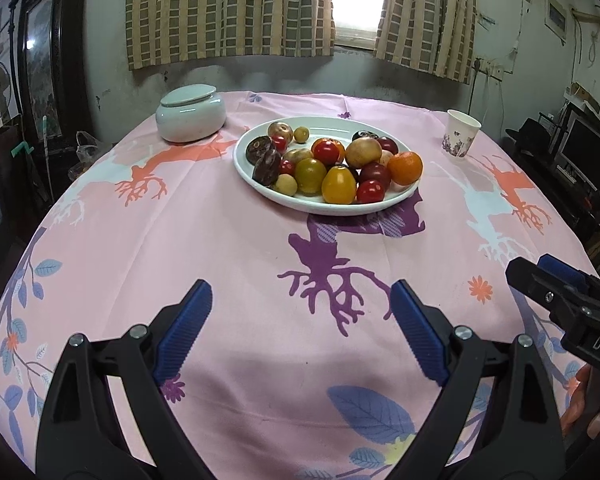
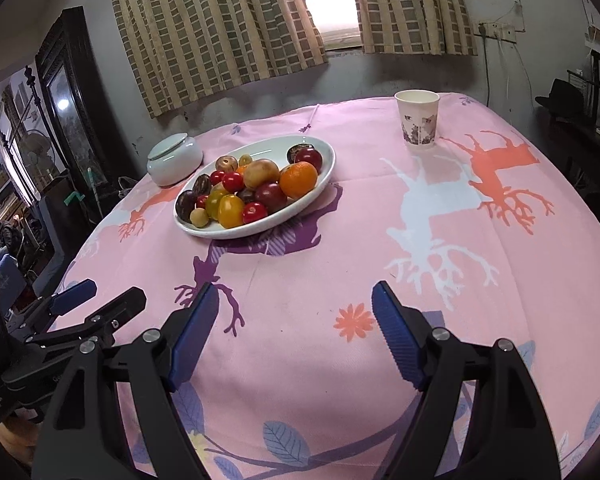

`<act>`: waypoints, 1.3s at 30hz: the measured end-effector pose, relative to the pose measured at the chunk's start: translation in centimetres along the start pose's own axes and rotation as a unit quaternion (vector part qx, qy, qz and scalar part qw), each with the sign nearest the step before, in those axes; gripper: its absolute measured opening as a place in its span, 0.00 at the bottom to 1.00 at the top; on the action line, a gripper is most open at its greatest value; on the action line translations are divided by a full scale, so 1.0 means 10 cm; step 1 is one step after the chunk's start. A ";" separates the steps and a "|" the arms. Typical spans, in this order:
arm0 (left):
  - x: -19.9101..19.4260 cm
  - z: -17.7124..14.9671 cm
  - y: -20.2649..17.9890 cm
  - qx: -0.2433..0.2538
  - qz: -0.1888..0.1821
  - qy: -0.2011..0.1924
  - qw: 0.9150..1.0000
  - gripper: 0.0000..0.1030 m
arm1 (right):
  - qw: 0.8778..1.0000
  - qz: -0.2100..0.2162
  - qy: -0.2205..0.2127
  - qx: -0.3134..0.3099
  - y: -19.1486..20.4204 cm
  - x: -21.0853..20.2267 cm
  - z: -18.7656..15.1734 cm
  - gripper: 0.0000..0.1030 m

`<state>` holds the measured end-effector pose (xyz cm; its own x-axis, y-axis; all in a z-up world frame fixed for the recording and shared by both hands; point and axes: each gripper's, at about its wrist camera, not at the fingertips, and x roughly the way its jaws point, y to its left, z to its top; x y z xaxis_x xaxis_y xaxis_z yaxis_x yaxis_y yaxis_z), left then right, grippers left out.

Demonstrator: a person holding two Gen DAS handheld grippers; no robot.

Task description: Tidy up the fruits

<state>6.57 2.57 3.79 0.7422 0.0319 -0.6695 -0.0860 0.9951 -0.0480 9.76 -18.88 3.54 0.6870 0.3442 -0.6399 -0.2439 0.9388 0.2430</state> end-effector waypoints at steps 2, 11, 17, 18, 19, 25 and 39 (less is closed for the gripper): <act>0.01 -0.04 0.01 0.000 0.000 -0.001 1.000 0.91 | 1.000 -0.008 -0.003 -0.002 -0.03 0.02 -0.06 0.78; 0.16 -0.17 0.00 0.019 -0.001 0.001 1.000 0.93 | 0.999 -0.038 0.018 -0.032 -0.03 0.19 -0.20 0.78; 0.12 -0.20 -0.03 0.027 -0.003 -0.004 1.000 0.95 | 0.999 -0.030 0.019 -0.029 -0.01 0.17 -0.21 0.78; 0.11 -0.20 -0.03 0.027 -0.002 -0.003 1.000 0.95 | 0.999 -0.029 0.020 -0.030 -0.01 0.17 -0.22 0.78; 0.11 -0.20 -0.03 0.026 -0.001 -0.002 1.000 0.96 | 0.999 -0.029 0.021 -0.030 0.00 0.17 -0.22 0.78; 0.10 -0.21 -0.07 0.035 -0.003 0.003 0.999 0.96 | 0.999 -0.028 0.031 -0.031 0.02 0.20 -0.24 0.78; 0.19 -0.27 -0.04 0.014 -0.021 0.030 0.999 0.98 | 0.998 -0.034 0.036 -0.036 0.03 0.19 -0.24 0.78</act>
<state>6.26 2.03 0.53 0.7038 -0.0141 -0.7102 -0.0371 0.9977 -0.0566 9.33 -17.91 0.63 0.6536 0.2769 -0.7044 -0.2481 0.9576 0.1462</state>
